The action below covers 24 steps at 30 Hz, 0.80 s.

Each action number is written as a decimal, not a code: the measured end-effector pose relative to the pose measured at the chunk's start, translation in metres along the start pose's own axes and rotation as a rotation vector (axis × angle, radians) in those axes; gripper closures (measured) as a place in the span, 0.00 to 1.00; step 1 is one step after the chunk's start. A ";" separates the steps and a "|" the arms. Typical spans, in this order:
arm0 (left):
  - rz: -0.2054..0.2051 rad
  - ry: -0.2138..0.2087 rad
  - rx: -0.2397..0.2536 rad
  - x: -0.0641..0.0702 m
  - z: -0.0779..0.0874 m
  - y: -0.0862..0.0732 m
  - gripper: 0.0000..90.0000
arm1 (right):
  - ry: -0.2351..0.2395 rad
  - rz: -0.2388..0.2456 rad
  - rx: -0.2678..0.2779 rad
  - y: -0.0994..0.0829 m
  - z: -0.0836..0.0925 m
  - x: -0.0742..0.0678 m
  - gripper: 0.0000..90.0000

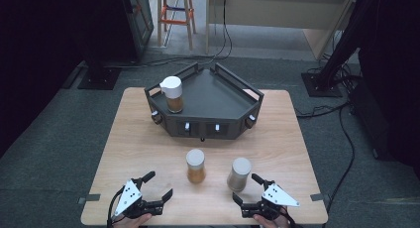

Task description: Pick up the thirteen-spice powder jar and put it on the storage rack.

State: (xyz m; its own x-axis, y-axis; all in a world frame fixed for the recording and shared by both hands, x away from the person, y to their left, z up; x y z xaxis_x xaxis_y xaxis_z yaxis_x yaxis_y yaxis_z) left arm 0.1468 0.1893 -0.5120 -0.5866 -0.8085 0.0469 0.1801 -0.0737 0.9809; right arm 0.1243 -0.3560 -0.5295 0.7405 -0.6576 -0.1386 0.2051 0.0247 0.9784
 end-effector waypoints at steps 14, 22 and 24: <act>-0.017 0.002 0.001 0.006 0.004 -0.007 0.12 | 0.001 0.002 0.000 0.000 0.000 0.000 0.02; -0.016 0.000 -0.004 0.006 0.004 -0.009 0.12 | 0.004 0.002 0.002 0.000 0.001 0.000 0.02; -0.015 0.003 -0.005 0.006 0.004 -0.010 0.12 | 0.003 0.000 0.003 0.000 0.001 0.000 0.02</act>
State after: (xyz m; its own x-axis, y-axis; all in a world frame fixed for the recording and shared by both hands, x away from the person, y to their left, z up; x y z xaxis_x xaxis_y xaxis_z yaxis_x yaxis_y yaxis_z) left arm 0.1386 0.1877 -0.5205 -0.5872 -0.8088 0.0319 0.1753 -0.0887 0.9805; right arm 0.1238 -0.3568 -0.5295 0.7424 -0.6554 -0.1390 0.2033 0.0227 0.9788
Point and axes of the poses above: each handheld gripper's, and its own axes: z roughly backward along the jaws, y roughly out of its top, x roughly to its right, the point moved 4 cm from there along -z, roughly forward along the jaws, and after that the axes turned 9 degrees about y, right-handed, at the moved point
